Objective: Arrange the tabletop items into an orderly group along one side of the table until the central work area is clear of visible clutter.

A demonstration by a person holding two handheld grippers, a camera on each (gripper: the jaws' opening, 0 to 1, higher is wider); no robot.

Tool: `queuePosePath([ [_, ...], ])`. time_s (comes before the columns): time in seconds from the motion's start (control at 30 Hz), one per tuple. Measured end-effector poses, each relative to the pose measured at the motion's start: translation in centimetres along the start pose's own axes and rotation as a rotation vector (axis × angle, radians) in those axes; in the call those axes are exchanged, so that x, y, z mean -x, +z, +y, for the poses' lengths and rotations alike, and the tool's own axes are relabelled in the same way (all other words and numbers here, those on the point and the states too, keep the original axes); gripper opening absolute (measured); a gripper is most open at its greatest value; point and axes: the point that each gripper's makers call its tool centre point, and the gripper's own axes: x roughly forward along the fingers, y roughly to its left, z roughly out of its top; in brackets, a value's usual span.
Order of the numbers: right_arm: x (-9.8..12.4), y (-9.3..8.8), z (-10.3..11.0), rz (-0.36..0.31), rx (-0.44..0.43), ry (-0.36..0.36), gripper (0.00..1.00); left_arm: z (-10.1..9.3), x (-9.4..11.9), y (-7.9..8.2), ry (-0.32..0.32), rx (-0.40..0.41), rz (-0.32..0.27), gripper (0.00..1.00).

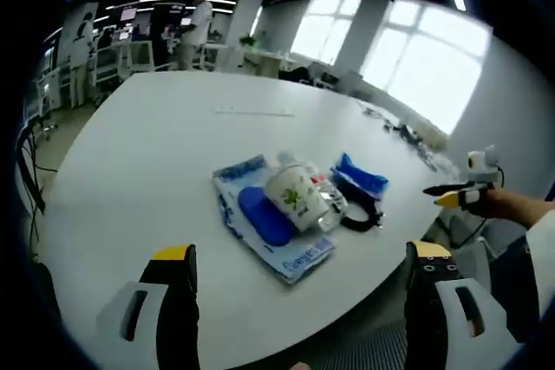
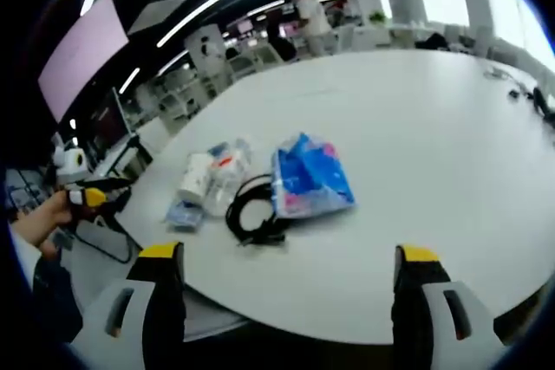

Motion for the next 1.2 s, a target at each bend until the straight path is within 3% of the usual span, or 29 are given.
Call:
queuePosePath([
  [1.2, 0.21, -0.39, 0.20, 0.015, -0.013, -0.023, 0.95, 0.47, 0.07, -0.83, -0.018, -0.010, 0.018, 0.99],
])
